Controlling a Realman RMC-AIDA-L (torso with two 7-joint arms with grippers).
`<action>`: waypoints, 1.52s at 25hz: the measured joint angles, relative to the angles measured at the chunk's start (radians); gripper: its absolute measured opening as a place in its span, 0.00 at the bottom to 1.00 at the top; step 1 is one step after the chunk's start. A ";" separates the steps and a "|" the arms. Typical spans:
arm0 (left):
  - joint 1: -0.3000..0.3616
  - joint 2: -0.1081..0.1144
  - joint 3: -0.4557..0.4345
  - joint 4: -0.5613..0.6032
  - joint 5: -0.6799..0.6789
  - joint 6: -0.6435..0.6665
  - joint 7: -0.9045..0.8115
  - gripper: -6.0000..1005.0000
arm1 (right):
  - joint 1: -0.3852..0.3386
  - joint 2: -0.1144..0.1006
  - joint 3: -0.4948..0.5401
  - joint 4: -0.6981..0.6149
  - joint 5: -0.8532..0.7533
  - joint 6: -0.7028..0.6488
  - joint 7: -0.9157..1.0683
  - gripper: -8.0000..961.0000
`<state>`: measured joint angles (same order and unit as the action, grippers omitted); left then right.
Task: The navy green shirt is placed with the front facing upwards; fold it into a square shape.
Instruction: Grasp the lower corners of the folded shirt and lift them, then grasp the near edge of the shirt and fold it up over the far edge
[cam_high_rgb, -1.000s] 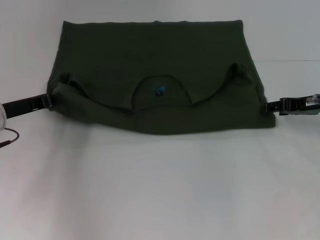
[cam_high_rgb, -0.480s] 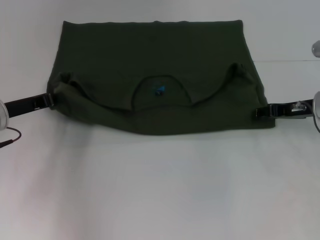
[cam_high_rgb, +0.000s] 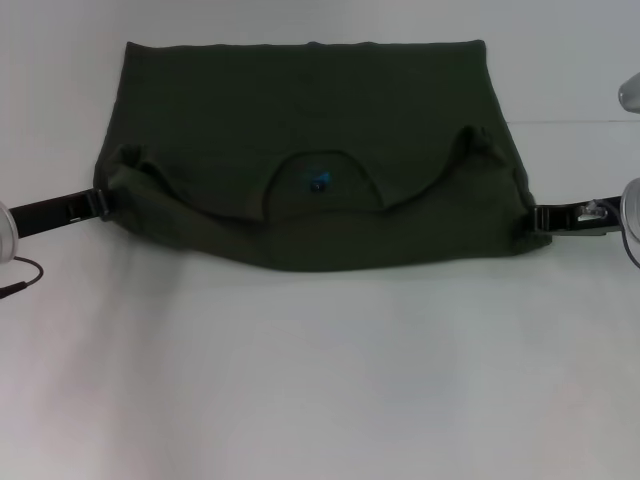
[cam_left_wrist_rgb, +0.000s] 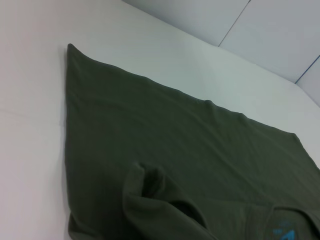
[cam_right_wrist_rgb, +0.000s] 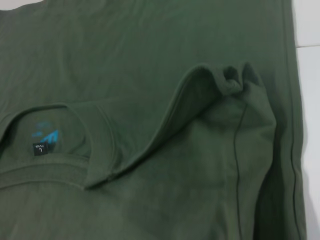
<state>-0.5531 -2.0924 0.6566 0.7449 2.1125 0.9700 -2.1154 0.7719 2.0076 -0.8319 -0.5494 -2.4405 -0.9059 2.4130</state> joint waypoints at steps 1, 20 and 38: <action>0.000 0.000 0.000 0.000 0.000 0.002 0.000 0.03 | -0.002 -0.001 0.002 -0.001 0.001 -0.003 0.000 0.25; 0.058 0.067 -0.095 0.162 0.211 0.654 -0.174 0.03 | -0.129 -0.047 0.054 -0.263 -0.020 -0.604 0.055 0.07; 0.022 0.098 -0.189 0.250 0.369 1.025 -0.216 0.03 | -0.183 -0.079 0.284 -0.289 -0.028 -0.938 -0.018 0.07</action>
<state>-0.5306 -1.9940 0.4679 0.9948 2.4810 1.9946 -2.3311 0.5885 1.9286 -0.5482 -0.8383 -2.4682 -1.8443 2.3951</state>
